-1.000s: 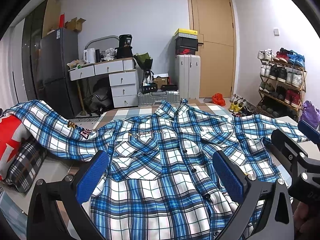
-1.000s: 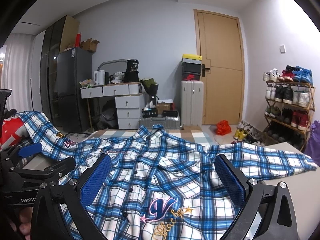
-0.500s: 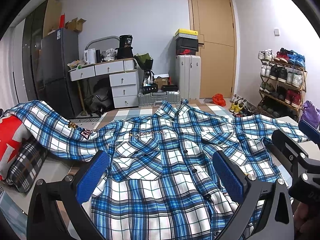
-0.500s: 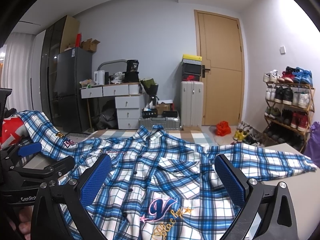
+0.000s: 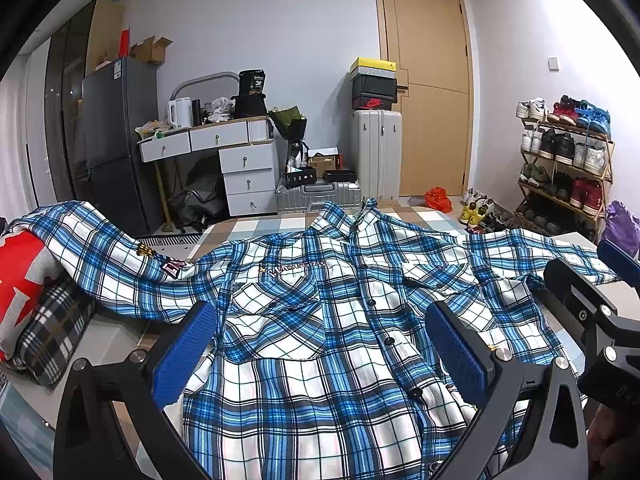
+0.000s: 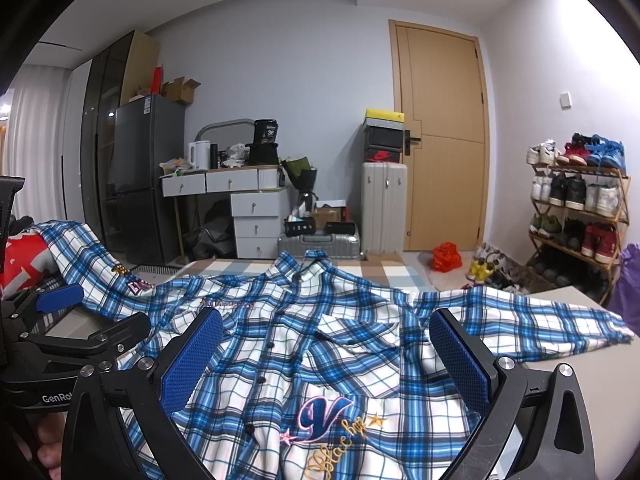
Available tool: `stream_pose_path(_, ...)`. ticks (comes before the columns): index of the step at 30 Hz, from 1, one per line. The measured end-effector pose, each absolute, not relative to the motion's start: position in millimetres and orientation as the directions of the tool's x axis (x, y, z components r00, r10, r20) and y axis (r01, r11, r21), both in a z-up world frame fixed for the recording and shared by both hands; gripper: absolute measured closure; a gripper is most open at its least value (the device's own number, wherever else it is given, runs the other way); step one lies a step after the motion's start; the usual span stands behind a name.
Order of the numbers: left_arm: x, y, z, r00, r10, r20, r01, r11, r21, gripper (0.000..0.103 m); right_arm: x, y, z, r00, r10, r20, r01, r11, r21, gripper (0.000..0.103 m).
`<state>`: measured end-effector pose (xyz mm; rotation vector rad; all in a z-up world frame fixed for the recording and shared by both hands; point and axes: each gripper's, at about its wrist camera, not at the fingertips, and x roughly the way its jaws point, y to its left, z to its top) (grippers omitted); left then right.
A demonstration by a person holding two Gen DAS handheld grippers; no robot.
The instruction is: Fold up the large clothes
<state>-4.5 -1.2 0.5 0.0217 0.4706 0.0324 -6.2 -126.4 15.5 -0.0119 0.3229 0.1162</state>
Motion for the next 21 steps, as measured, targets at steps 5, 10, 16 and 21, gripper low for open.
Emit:
stream_pose_path(5, -4, -1, 0, 0.891, 0.036, -0.453, -0.026, 0.999, 0.028, 0.001, -6, -126, 15, 0.942, 0.111, -0.317, -0.115, 0.993, 0.006, 0.000)
stream_pose_path(10, -5, -1, 0, 0.891, 0.036, -0.453, -0.026, 0.999, 0.028, 0.001, -6, -126, 15, 0.942, 0.112, -0.317, -0.116, 0.993, 0.006, 0.000)
stream_pose_path(16, -5, 0, -1, 0.890, 0.035, -0.455, -0.025, 0.999, 0.029, 0.001, -5, -129, 15, 0.936, 0.126, -0.328, -0.123, 0.992, 0.030, 0.000)
stream_pose_path(21, -5, 0, -3, 0.888, 0.034, -0.459, -0.022, 0.999, 0.031, 0.001, 1, -150, 17, 0.931, 0.125, -0.341, -0.093, 0.990, 0.109, 0.000)
